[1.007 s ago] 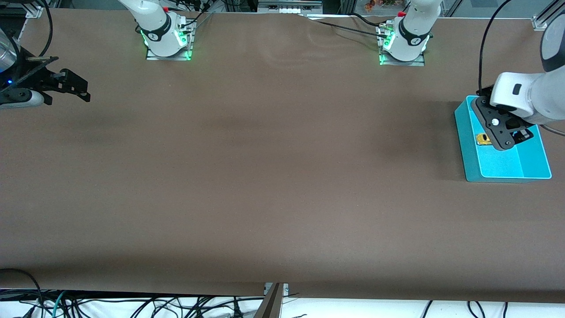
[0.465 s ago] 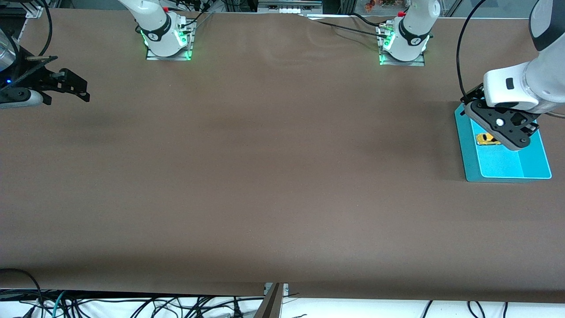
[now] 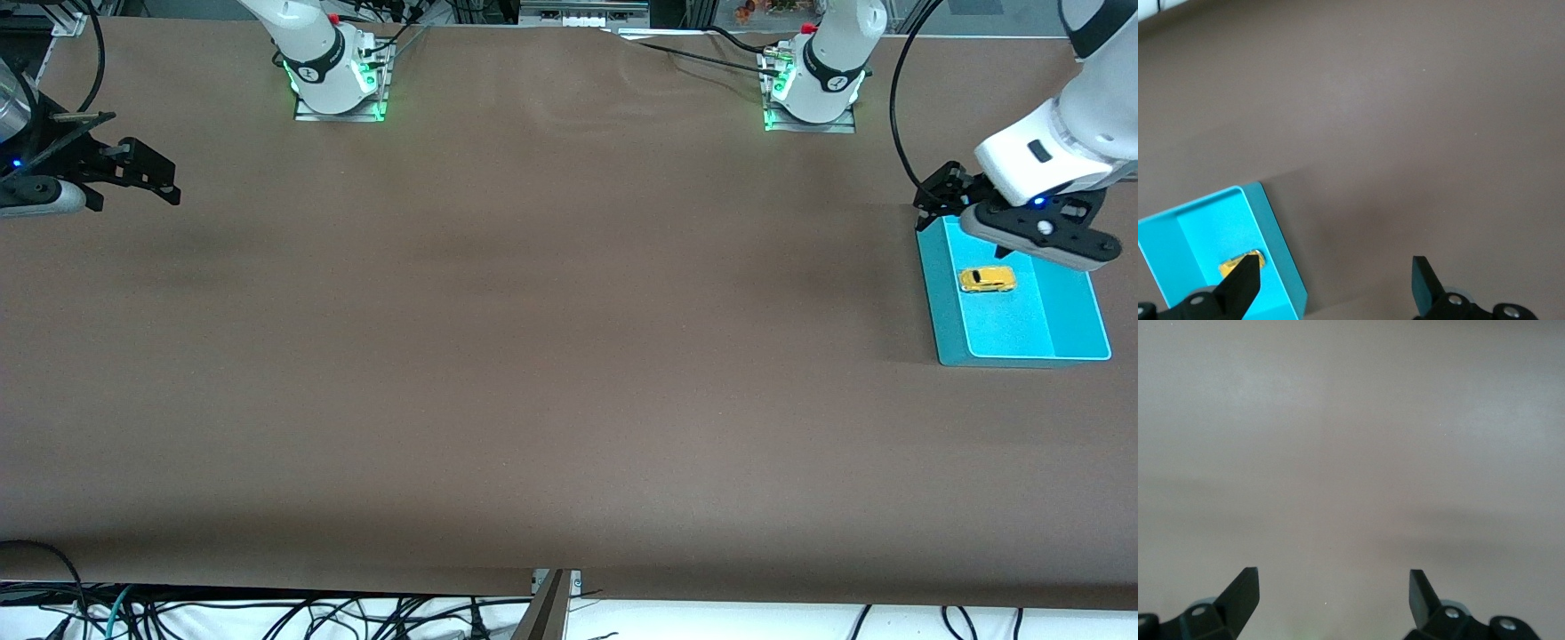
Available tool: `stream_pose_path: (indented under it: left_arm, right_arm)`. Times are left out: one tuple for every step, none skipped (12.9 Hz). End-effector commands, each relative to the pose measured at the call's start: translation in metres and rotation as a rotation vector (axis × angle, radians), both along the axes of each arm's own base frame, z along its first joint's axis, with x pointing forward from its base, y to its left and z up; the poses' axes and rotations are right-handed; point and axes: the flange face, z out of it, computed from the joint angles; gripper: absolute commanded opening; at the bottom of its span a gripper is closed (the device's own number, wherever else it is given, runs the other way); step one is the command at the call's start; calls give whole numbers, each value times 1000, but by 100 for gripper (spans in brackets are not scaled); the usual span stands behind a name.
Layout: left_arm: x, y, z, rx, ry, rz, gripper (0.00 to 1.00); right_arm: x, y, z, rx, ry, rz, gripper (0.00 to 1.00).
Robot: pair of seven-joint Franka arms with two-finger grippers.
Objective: Wind and store yellow beetle car
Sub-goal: 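Raise the open left gripper up out of the bin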
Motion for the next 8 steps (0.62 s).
stream_pose_path:
  left_arm:
    - [-14,13,2,-41,-8,139,100]
    - [-14,17,0,-43,-1,160,100]
    - [-15,23,-1,-45,10,172,100]
    - [-15,24,-1,-43,16,176,100]
    - [-17,24,-2,-41,30,176,100]
    - [-17,24,-3,-41,34,176,100]
    - [-18,24,-3,-41,36,176,100]
    - [-17,24,-2,-41,34,176,100]
  right_arm:
    - [1,2,7,2,-6,2,99]
    - [1,2,7,2,-6,2,99]
    - [1,2,8,2,-7,2,99]
    - [1,2,8,2,-7,2,99]
    - [1,2,8,2,-7,2,99]
    - [2,2,7,2,-6,2,99]
    - [2,2,7,2,-6,4,99]
    - [2,2,7,2,-6,4,99]
